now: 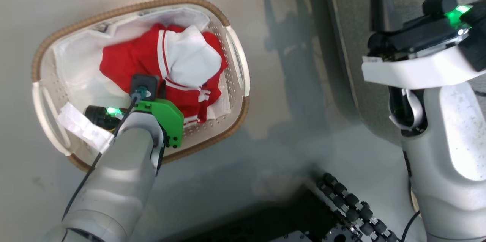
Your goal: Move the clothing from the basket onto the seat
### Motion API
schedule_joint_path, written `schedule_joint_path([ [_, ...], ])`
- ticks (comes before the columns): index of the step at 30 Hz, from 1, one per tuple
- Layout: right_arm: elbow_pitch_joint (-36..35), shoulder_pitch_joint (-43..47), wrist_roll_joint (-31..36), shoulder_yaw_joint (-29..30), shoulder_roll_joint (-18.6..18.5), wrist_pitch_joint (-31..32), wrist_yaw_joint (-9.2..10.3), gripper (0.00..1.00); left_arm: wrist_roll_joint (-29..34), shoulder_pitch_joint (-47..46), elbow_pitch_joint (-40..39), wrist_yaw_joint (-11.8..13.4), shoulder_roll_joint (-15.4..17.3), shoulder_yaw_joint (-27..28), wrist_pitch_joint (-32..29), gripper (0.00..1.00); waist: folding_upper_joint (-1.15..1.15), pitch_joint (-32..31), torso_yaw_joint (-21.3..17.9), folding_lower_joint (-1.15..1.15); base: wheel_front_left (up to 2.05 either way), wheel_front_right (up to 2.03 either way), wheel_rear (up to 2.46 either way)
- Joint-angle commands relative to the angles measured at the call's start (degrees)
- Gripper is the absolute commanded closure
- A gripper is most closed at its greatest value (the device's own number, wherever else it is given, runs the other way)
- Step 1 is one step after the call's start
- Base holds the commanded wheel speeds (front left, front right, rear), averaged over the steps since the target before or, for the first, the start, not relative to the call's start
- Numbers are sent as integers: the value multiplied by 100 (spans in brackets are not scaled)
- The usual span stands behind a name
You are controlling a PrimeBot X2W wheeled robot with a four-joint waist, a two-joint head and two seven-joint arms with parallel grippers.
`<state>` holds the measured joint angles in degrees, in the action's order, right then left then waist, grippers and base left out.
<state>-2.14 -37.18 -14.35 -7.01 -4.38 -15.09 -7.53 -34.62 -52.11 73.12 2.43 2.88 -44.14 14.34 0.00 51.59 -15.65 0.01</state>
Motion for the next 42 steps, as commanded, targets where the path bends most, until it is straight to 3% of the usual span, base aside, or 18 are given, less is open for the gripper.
schedule_joint_path([
  [1, 79, 129, 40, -18, -39, -10, 8, 0, -1, 105, -62, -36, 30, 32, 54, 100, 0, -531, 184, -1, 0, 0, 0],
  [13, 677, 696, 139, -56, -161, -10, 8, 0, 355, 1200, -1599, -26, 110, 525, 81, 100, 0, -1890, 675, -1, 0, 0, 0],
  [19, 1032, 1280, 160, 2, -140, -10, 8, 0, 745, 2142, -2600, -23, 95, 1098, 82, 100, 0, -2842, 993, -1, 0, 0, 0],
  [42, 1462, 2693, 399, 68, -14, -10, 8, 0, 1539, 3484, -4665, -462, 50, 2272, 83, 100, 0, -4670, 1512, -1, 0, 0, 0],
])
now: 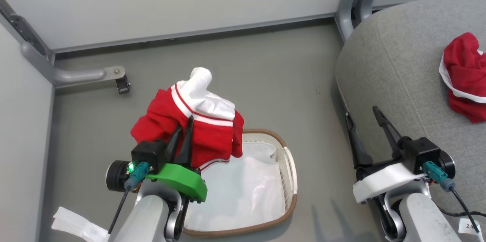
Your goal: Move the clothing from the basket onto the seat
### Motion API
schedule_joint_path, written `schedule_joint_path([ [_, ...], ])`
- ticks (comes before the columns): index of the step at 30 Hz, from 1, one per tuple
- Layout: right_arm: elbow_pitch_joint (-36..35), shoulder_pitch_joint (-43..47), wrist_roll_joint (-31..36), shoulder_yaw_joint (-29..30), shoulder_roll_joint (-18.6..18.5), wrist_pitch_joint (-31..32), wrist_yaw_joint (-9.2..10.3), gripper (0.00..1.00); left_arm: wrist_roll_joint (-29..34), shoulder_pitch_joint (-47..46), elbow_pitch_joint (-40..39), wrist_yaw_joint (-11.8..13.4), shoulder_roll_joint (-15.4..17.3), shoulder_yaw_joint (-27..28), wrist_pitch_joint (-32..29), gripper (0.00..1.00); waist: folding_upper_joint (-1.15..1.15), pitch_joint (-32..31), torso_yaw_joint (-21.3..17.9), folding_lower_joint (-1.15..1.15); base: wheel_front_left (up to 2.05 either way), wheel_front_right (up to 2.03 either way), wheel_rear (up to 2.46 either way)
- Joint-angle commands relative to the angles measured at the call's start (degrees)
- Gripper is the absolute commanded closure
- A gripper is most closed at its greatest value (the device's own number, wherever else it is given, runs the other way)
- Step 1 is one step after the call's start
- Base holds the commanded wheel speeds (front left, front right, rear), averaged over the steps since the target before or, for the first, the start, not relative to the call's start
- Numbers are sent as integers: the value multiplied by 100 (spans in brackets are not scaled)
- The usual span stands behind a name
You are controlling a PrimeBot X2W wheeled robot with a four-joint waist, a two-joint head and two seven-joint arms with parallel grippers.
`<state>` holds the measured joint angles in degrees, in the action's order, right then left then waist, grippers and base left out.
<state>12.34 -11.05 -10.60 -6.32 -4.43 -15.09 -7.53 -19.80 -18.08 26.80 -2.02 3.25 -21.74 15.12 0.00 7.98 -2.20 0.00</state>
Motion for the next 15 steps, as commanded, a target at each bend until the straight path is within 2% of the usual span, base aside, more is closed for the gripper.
schedule_joint_path([
  [1, 24, 123, 23, -12, 0, -10, 8, 0, 65, 93, -124, -31, 11, 64, 4, 100, 0, -358, 171, 0, 0, 0, 0],
  [8, 69, 250, 55, -241, -45, -10, 8, 0, 118, 86, -556, -49, -7, 52, 4, 100, 0, -439, 217, 0, 0, 0, 0],
  [12, 60, 21, 6, -886, -206, -10, 8, 0, 86, 37, -647, -53, -15, -87, 4, 100, 0, -369, 303, 0, 0, 0, 0],
  [15, 7, -273, -274, -1527, -337, -10, 8, 0, 10, -39, -685, -35, -21, -214, 5, 100, 0, -302, 382, 0, 0, 0, 0],
])
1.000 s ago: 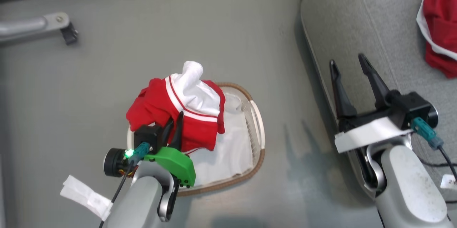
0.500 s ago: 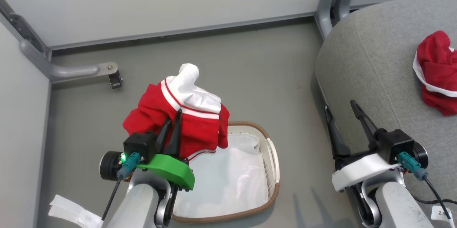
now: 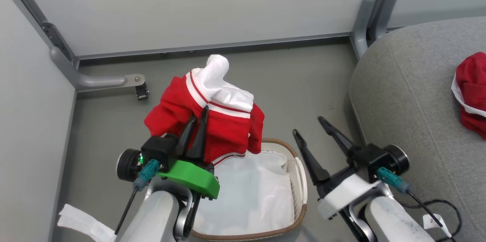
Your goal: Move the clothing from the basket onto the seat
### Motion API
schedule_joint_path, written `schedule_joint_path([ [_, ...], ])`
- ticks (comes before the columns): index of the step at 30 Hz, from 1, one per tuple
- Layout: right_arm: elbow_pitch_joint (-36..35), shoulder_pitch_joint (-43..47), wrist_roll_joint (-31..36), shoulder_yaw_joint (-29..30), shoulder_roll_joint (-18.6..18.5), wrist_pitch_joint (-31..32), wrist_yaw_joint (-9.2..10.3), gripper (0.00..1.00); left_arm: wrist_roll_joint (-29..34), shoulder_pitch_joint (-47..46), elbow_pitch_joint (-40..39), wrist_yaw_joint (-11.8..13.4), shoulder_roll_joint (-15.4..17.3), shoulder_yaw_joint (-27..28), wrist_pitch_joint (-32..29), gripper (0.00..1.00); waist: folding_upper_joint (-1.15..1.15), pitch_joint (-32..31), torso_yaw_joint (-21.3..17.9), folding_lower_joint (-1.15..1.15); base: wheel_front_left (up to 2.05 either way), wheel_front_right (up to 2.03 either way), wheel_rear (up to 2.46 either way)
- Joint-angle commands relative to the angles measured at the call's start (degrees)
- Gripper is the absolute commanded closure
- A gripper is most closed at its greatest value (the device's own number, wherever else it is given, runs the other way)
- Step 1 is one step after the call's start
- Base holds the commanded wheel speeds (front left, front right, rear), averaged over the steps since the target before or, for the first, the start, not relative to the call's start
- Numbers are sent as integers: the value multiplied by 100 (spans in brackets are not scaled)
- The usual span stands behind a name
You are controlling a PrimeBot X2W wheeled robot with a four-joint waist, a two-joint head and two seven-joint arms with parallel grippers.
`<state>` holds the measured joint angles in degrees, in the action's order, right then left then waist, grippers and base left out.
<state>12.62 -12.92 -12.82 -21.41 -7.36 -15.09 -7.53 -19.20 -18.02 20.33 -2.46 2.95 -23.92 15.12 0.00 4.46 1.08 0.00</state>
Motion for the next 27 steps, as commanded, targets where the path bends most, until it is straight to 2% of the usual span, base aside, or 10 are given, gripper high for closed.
schedule_joint_path([
  [1, -31, -199, -166, -256, -90, -10, 7, 0, -69, -69, -48, 16, 9, -59, 5, 100, 0, 71, 89, 0, 0, 0, 0],
  [7, 169, -946, -590, -1196, -248, -10, 8, 0, -279, -185, -68, 78, 8, -457, 5, 100, 0, 154, 247, 0, 0, 0, 0],
  [12, 729, -1457, -776, -1739, -305, -10, 8, 0, -468, -262, -121, 113, 5, -828, 5, 100, 0, 186, 408, 0, 0, 0, 0],
  [24, 2204, -2340, -780, -2564, -68, -6, 7, 0, -1102, -446, -206, 145, 1, -1638, 5, 100, 0, 155, 790, 0, 0, 0, 0],
  [25, 2290, -2437, -874, -2600, -12, -6, 8, 72, -1164, -453, -193, 152, 1, -1688, 5, 100, 0, 150, 816, 0, 0, 0, 0],
  [26, 2308, -2478, -909, -2625, 20, -6, 7, 100, -1195, -459, -184, 158, 3, -1720, 5, 100, 0, 147, 834, 0, 0, 0, 0],
  [27, 2287, -2511, -958, -2611, 52, -6, 7, 100, -1184, -481, -169, 182, 3, -1759, 4, 100, 0, 146, 845, 0, 0, 0, 0],
])
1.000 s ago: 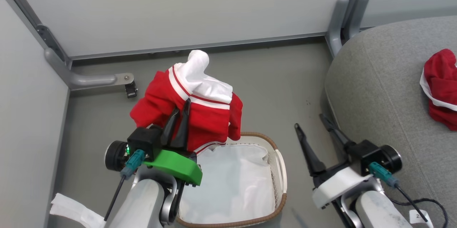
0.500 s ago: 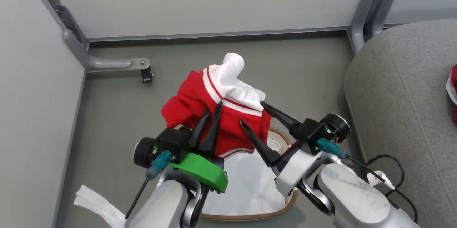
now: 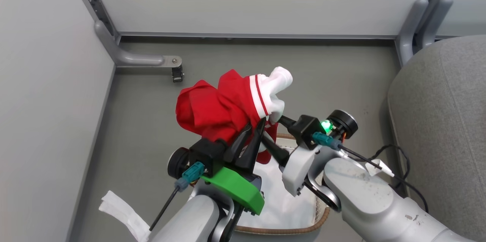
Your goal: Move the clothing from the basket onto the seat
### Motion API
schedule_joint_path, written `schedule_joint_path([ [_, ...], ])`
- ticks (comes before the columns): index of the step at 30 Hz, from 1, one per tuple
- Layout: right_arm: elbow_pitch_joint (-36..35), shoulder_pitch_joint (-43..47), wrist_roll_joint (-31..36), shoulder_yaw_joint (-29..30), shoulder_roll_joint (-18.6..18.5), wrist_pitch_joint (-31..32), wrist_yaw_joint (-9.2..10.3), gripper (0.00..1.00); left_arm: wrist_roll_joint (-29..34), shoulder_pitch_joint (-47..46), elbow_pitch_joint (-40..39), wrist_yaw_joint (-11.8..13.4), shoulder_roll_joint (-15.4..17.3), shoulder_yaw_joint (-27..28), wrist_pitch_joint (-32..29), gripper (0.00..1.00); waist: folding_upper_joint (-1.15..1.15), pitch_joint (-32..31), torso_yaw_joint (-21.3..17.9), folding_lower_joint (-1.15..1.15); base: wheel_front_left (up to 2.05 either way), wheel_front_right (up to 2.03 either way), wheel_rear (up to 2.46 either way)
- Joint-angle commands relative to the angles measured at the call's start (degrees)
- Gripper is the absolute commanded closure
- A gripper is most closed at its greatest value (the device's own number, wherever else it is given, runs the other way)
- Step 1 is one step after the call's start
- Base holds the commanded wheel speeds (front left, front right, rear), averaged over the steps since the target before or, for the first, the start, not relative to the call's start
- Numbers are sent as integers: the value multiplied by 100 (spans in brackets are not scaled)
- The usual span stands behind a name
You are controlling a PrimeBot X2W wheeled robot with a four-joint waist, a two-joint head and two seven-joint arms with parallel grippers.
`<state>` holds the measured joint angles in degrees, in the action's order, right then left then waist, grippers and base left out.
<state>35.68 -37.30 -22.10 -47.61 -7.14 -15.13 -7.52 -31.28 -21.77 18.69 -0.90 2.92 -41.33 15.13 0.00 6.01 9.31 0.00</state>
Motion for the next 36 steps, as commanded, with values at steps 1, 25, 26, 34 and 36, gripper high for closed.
schedule_joint_path([
  [1, -34, -78, -70, 68, 33, -2, 7, 100, 5, -115, 4, 38, 6, -36, 3, 100, 0, -10, 27, 0, 0, 0, 0],
  [25, -1241, 851, 208, 1842, -291, -3, 7, 100, 822, 36, 126, -31, 12, 695, 0, 0, 0, 370, -2863, 0, 0, 0, 0],
  [26, -1270, 867, 192, 1879, -273, -2, 7, 100, 861, 15, 135, -33, 17, 732, 0, 0, 0, 406, -3054, 0, 0, 0, 0],
  [34, -1410, 863, 278, 2258, -289, -3, 7, 100, 948, -117, 241, -117, 20, 765, 1, 0, 0, 645, -3862, 0, 0, 0, 0],
  [36, -1412, 771, 310, 2363, -325, -3, 7, 100, 969, -141, 291, -132, 21, 756, 0, 0, 0, 709, -3952, 0, 0, 0, 0],
])
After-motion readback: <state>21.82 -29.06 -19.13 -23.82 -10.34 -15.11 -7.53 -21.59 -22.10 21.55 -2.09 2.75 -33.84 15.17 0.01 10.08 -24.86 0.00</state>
